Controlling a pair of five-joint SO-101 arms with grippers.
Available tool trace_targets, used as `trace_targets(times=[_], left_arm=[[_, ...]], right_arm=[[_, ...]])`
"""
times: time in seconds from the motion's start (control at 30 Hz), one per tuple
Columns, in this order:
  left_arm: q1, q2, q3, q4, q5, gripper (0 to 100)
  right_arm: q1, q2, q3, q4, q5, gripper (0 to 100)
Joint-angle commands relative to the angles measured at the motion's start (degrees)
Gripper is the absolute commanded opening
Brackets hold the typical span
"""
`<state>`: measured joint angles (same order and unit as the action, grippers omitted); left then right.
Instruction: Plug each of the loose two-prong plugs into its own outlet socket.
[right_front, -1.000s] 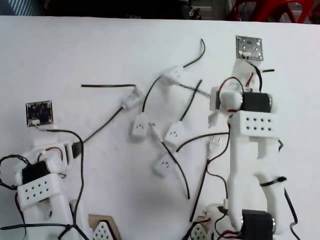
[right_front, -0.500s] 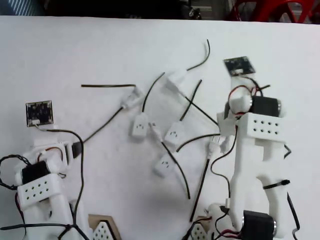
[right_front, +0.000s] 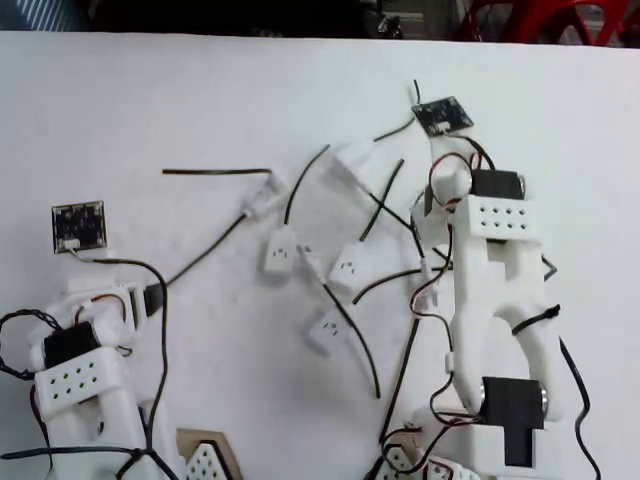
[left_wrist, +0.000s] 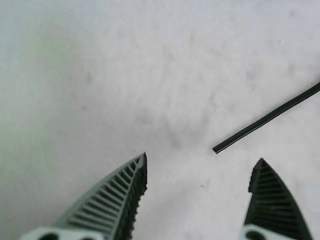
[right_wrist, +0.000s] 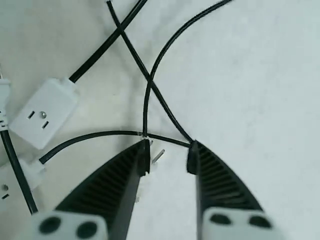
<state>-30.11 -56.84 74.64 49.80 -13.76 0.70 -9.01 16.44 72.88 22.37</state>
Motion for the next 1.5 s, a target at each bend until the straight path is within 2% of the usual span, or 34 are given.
trace_targets(times=[0.0, 0.23, 0.47, 0.57, 0.87, 1.17, 1.3, 1.47], left_arm=[[-0.13, -1.89, -0.18, -1.14, -0.26, 32], [-0.13, -1.89, -0.18, -1.14, -0.26, 32], [-0.13, -1.89, -0.18, -1.14, -0.26, 32], [-0.13, -1.89, -0.18, -1.14, -0.26, 32], [-0.13, -1.89, -0.18, -1.14, -0.26, 32], [-0.13, -1.89, -0.18, -1.14, -0.26, 32], [-0.13, -1.89, -0.18, -1.14, -0.26, 32], [-0.13, -1.89, -0.18, -1.14, -0.26, 32]], right_arm=[[-1.10, -0.31, -5.54, 5.14, 0.26, 16.8], [-1.45, -0.31, -6.33, 16.13, 0.26, 15.9], [-1.45, -0.31, -3.34, 20.00, 0.26, 15.9], [-2.07, -0.22, 0.88, 18.33, 0.26, 15.9], [-2.68, 0.31, 11.08, 1.80, 0.62, 15.9], [-4.09, 0.57, 15.47, -0.84, 0.18, 15.9], [-4.35, 3.47, 15.47, -4.44, -3.16, 15.9], [-4.26, 6.55, 14.77, -5.41, -3.43, 15.9]])
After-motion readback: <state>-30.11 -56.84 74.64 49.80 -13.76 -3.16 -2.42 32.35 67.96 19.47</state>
